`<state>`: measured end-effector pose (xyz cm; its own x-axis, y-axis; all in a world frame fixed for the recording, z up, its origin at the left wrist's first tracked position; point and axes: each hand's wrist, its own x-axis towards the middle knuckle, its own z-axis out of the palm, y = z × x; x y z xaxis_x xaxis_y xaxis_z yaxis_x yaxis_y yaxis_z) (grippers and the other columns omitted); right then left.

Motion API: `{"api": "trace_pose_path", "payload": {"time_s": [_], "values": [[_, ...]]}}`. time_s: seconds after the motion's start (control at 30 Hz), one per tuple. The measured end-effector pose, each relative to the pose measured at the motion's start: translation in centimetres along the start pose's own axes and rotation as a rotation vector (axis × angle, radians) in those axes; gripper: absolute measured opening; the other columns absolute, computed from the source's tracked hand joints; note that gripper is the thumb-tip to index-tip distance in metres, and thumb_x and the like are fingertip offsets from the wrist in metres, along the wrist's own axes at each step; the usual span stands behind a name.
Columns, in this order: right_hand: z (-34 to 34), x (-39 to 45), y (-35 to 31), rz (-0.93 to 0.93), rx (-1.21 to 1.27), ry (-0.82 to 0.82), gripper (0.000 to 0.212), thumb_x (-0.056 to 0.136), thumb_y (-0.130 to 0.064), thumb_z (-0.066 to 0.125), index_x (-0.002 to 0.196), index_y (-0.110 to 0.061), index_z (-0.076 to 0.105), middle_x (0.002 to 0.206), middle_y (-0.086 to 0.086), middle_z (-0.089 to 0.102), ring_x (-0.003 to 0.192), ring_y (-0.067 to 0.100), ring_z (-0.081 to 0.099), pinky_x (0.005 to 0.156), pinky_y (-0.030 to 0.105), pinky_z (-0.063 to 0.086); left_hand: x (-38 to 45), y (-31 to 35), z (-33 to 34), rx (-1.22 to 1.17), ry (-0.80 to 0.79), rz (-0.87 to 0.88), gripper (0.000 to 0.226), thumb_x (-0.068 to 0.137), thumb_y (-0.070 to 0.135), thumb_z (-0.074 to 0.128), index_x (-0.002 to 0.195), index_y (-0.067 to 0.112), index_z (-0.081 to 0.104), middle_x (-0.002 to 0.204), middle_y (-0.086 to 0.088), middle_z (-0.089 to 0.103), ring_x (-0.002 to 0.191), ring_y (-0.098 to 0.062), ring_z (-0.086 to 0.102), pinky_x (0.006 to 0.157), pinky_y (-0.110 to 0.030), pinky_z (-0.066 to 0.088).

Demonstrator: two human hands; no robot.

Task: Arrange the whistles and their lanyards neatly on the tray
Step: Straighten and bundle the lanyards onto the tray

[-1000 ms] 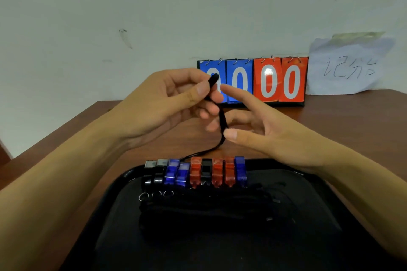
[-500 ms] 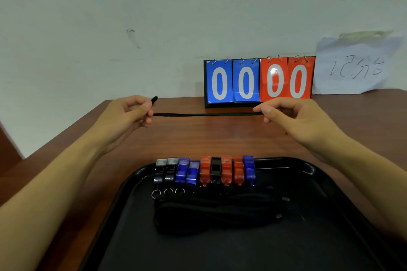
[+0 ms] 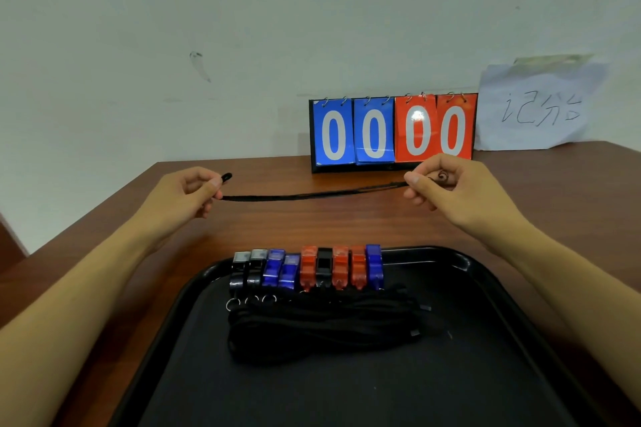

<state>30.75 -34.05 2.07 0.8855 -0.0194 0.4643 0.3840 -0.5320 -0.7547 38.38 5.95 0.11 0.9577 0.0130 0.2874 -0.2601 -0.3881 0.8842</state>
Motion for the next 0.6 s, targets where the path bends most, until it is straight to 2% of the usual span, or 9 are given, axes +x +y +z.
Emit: {"api": "trace_pose_path", "payload": {"time_s": [0.1, 0.23, 0.3, 0.4, 0.5, 0.6], "values": [[0.1, 0.0, 0.0, 0.0, -0.029, 0.018, 0.015, 0.092, -0.038, 0.069, 0.091, -0.023, 0.071, 0.079, -0.006, 0.077, 0.074, 0.006, 0.073, 0.072, 0.022, 0.057, -0.5, 1.5, 0.5, 0.002, -0.035, 0.055, 0.016, 0.104, 0.022, 0.06, 0.098, 0.012, 0.071, 0.078, 0.007, 0.072, 0.067, -0.018, 0.053, 0.068, -0.031, 0.05], [-0.2, 0.1, -1.2, 0.004, -0.005, 0.023, 0.011, 0.093, -0.034, 0.07, 0.096, -0.023, 0.071, 0.078, -0.009, 0.075, 0.07, 0.004, 0.071, 0.075, 0.029, 0.063, -2.0, 5.8, 1.7, -0.078, -0.075, 0.142, 0.014, 0.101, 0.022, 0.064, 0.097, 0.014, 0.074, 0.082, 0.005, 0.074, 0.064, -0.013, 0.054, 0.067, -0.029, 0.048], [-0.7, 0.1, -3.4, -0.066, -0.012, -0.002, 0.012, 0.093, -0.033, 0.07, 0.103, -0.027, 0.069, 0.08, -0.008, 0.076, 0.075, 0.004, 0.073, 0.079, 0.027, 0.062, -3.3, 8.7, 2.4, -0.072, -0.113, 0.197, 0.013, 0.097, 0.023, 0.068, 0.1, 0.014, 0.078, 0.083, 0.003, 0.078, 0.063, -0.01, 0.057, 0.067, -0.027, 0.051], [-0.9, -0.8, -7.3, -0.213, -0.066, -0.098, 0.025, 0.093, -0.036, 0.07, 0.116, -0.036, 0.063, 0.083, -0.005, 0.075, 0.077, 0.009, 0.074, 0.088, 0.027, 0.057, -5.8, 12.9, 3.8, -0.048, -0.187, 0.28, 0.012, 0.093, 0.024, 0.072, 0.1, 0.019, 0.08, 0.087, 0.0, 0.082, 0.065, -0.008, 0.06, 0.065, -0.021, 0.053], [-0.8, -2.6, -10.6, -0.328, -0.101, -0.155, 0.032, 0.091, -0.039, 0.07, 0.122, -0.042, 0.063, 0.083, -0.008, 0.071, 0.075, 0.008, 0.072, 0.078, 0.019, 0.053, -8.4, 16.3, 4.8, -0.072, -0.266, 0.343, 0.01, 0.094, 0.021, 0.071, 0.091, 0.022, 0.08, 0.084, -0.001, 0.082, 0.061, -0.006, 0.058, 0.061, -0.019, 0.05], [-1.2, -4.5, -12.7, -0.387, -0.074, -0.138, 0.026, 0.091, -0.04, 0.071, 0.117, -0.038, 0.068, 0.082, -0.01, 0.071, 0.074, 0.006, 0.071, 0.073, 0.012, 0.049, -10.8, 18.5, 5.4, -0.049, -0.338, 0.382, 0.012, 0.094, 0.024, 0.072, 0.087, 0.021, 0.081, 0.081, -0.001, 0.08, 0.058, -0.006, 0.053, 0.061, -0.02, 0.046]]}}
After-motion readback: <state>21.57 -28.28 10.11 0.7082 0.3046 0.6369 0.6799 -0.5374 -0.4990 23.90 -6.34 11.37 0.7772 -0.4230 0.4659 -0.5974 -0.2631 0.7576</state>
